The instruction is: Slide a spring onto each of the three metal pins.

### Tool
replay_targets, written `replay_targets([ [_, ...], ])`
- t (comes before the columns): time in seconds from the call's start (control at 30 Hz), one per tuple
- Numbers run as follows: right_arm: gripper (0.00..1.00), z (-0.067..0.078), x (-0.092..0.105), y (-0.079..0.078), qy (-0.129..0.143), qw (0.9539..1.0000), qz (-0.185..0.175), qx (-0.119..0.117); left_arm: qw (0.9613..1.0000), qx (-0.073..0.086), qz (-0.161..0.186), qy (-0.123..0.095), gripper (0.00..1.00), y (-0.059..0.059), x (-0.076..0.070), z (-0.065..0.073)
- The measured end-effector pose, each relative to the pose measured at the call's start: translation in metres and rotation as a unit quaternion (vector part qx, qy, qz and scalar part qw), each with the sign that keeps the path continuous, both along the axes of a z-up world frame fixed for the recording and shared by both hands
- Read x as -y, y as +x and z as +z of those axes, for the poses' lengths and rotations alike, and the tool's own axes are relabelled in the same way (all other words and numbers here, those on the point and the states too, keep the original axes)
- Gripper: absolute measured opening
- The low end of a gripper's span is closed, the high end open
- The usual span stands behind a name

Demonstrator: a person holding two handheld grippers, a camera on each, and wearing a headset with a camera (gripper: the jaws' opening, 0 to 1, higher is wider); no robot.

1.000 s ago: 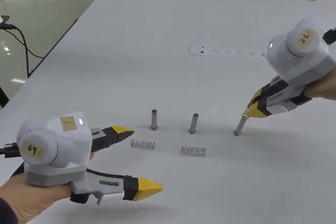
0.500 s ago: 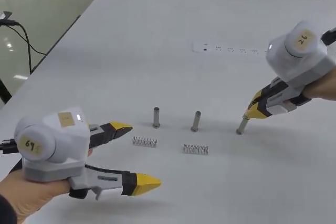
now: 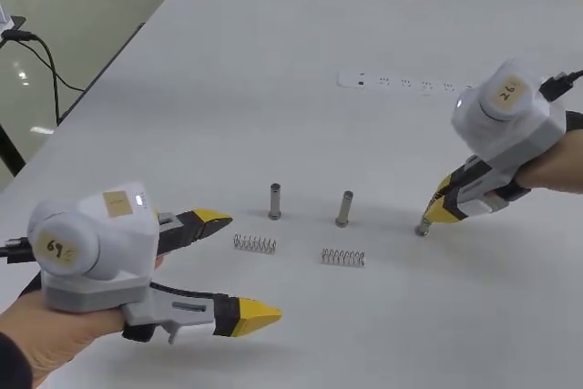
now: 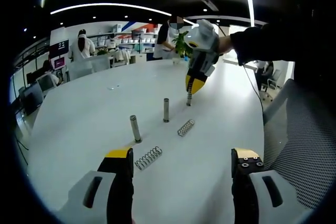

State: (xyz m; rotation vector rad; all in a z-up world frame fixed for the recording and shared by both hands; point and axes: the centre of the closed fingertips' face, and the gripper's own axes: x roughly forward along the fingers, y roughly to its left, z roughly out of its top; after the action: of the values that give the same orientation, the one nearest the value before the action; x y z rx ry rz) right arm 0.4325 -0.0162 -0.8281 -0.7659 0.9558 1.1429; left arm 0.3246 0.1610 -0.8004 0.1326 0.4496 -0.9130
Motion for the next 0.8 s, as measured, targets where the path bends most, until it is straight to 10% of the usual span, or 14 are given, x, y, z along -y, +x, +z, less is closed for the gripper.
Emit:
replay_targets([
  [0.8, 0.16, -0.019, 0.001, -0.008, -0.004, 0.9999, -0.009, -0.007, 1.0, 0.001, 0.004, -0.002, 0.74, 0.0, -0.002, 0.001],
])
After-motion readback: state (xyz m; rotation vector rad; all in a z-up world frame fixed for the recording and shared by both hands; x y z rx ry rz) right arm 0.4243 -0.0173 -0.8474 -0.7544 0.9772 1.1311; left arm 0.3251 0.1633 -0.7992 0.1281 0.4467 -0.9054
